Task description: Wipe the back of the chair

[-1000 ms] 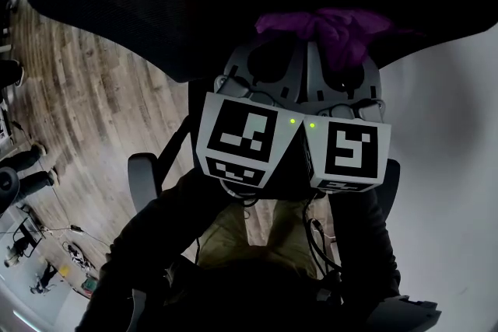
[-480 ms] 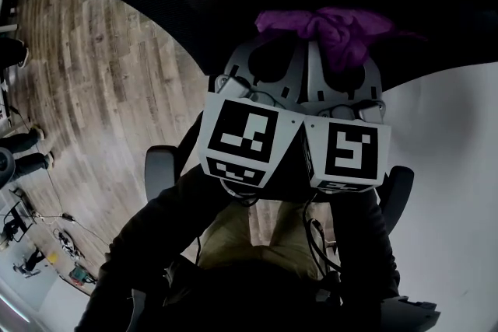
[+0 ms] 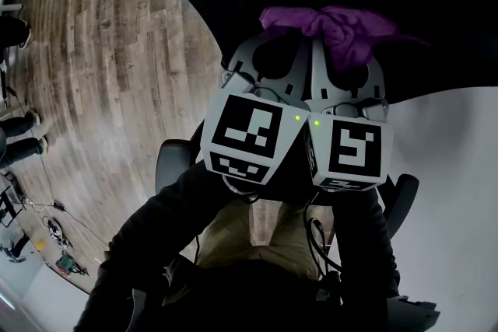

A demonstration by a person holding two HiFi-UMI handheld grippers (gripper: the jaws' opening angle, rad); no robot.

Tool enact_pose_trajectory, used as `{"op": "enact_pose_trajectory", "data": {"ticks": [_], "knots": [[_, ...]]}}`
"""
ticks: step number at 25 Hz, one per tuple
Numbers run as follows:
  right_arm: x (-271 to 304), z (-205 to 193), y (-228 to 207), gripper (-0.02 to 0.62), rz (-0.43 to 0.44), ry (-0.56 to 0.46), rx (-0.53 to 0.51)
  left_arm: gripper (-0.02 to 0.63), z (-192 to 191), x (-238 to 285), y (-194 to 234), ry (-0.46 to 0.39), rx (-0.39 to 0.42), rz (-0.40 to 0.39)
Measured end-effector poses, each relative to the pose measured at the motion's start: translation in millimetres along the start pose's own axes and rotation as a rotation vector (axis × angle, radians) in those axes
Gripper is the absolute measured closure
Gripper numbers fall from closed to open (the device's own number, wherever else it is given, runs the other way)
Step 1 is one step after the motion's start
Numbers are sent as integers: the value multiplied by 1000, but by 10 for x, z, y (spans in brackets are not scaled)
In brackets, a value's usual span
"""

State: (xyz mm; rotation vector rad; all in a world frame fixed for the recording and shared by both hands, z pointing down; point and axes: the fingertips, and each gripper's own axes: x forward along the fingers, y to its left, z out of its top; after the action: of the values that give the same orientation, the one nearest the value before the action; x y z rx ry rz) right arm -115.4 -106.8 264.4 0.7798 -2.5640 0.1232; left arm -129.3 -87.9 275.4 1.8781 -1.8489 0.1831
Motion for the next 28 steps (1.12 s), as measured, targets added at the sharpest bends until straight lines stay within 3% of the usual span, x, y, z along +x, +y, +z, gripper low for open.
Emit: {"op": "enact_pose_trajectory", "data": {"ticks": [28], "knots": [[461,310,1123,532,126,-7,-69,606,-23,-674,1041,-36,-69,122]]}}
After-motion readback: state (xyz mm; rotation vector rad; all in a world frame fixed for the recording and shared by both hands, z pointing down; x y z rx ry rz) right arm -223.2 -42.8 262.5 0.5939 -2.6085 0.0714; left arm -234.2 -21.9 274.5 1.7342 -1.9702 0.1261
